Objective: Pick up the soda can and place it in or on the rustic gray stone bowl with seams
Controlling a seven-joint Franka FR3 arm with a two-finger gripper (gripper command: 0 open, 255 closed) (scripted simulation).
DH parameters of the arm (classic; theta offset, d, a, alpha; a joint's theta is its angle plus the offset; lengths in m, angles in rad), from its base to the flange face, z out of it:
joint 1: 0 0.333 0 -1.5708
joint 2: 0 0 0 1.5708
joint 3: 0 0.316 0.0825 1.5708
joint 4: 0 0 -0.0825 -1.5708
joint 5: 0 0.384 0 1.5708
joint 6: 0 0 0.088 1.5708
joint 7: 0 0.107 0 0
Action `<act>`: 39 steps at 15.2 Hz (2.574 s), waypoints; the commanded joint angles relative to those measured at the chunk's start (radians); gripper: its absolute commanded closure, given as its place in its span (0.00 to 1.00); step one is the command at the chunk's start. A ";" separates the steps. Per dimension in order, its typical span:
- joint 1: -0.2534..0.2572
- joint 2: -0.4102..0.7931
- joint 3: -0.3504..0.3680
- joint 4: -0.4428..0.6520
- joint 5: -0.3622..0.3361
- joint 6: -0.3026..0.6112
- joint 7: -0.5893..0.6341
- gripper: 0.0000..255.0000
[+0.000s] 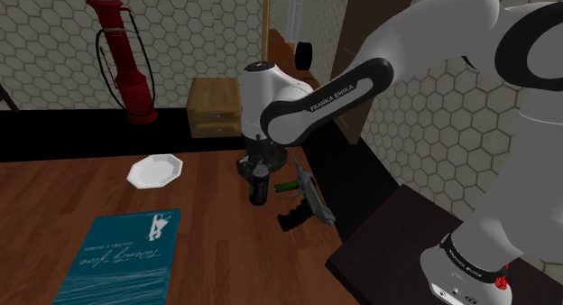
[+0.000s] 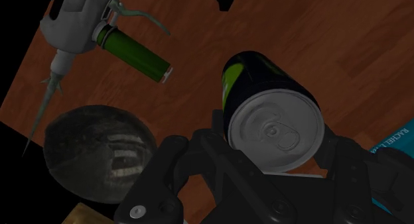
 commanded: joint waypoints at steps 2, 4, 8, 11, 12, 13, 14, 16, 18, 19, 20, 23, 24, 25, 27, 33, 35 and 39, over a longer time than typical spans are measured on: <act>-0.005 -0.023 0.005 0.010 0.011 -0.032 -0.008 1.00; -0.007 -0.038 0.008 0.018 0.018 -0.054 -0.013 1.00; -0.010 -0.066 0.013 0.037 0.031 -0.099 -0.021 1.00; -0.013 -0.085 0.016 0.054 0.040 -0.133 -0.027 1.00; -0.014 -0.091 0.017 0.060 0.043 -0.145 -0.029 1.00; -0.014 -0.096 0.018 0.066 0.046 -0.156 -0.031 1.00; -0.014 -0.099 0.019 0.068 0.047 -0.161 -0.032 1.00; -0.038 -0.083 0.004 0.105 0.046 -0.181 -0.072 1.00; -0.060 -0.064 -0.010 0.146 0.045 -0.203 -0.112 1.00; -0.071 -0.053 -0.017 0.169 0.044 -0.215 -0.131 1.00; -0.082 -0.041 -0.024 0.194 0.043 -0.227 -0.150 1.00; -0.112 0.000 -0.043 0.275 0.040 -0.266 -0.205 1.00; -0.121 0.016 -0.050 0.306 0.038 -0.281 -0.223 1.00; -0.130 0.033 -0.056 0.338 0.037 -0.296 -0.240 1.00; -0.147 0.070 -0.068 0.409 0.034 -0.328 -0.275 1.00; -0.189 0.219 -0.100 0.683 0.022 -0.453 -0.375 1.00; -0.194 0.246 -0.105 0.720 0.019 -0.462 -0.388 1.00; -0.197 0.252 -0.106 0.675 0.017 -0.412 -0.385 1.00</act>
